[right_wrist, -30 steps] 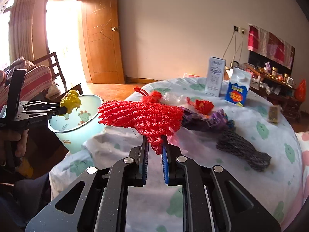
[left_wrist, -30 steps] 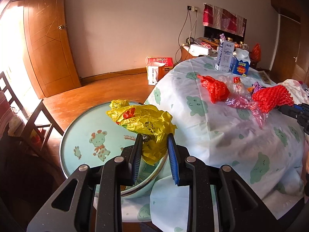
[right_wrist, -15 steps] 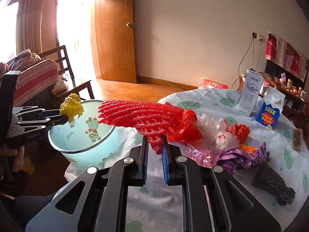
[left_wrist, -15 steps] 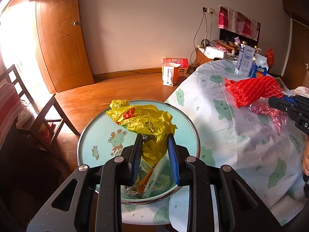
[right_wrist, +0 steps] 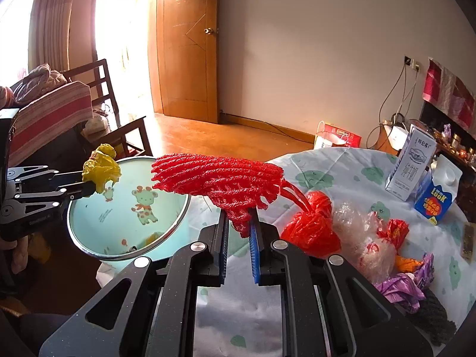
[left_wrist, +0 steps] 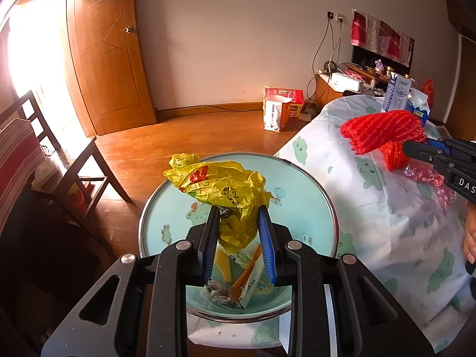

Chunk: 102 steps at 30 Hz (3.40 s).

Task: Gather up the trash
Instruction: 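Carry the yellow bag and red mesh net over the teal bin, then open both tools to drop the yellow bag and mesh net into the bin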

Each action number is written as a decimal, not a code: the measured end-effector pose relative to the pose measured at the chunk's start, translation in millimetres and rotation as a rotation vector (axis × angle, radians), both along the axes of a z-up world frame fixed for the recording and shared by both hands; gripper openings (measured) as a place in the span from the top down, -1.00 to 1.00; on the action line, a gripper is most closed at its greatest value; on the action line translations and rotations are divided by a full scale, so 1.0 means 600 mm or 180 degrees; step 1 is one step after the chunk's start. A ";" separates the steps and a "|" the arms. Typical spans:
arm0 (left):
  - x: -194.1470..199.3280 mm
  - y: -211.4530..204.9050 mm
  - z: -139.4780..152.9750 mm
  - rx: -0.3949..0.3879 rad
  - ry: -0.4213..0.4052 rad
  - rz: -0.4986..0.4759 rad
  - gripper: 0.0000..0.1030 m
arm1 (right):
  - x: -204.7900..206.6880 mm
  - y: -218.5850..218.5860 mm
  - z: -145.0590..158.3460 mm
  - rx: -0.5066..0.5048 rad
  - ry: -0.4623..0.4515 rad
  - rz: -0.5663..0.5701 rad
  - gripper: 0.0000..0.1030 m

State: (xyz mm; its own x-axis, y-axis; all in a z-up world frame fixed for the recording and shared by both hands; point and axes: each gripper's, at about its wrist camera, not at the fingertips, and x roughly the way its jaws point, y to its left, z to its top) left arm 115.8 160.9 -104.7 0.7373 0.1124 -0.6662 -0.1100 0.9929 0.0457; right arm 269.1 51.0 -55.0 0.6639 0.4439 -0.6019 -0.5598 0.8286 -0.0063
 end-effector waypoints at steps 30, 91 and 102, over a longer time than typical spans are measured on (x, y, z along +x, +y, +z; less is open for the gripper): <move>0.004 0.049 -0.006 0.0003 0.0055 0.0208 0.48 | 0.031 0.095 -0.024 -0.0295 0.0024 0.0248 0.73; 0.000 0.052 -0.005 -0.0022 0.0033 0.0263 0.23 | 0.014 0.144 -0.030 -0.0410 -0.0004 0.0496 0.33; -0.001 0.046 -0.009 0.0004 0.0016 0.0292 -0.24 | 0.007 0.127 -0.038 -0.0355 0.0036 0.0414 -0.08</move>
State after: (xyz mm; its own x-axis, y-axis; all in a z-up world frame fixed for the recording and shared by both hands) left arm 114.9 188.5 -110.3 0.7204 0.1802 -0.6698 -0.2004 0.9786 0.0478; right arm 273.4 127.2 -77.5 0.5980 0.4557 -0.6593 -0.6628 0.7437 -0.0871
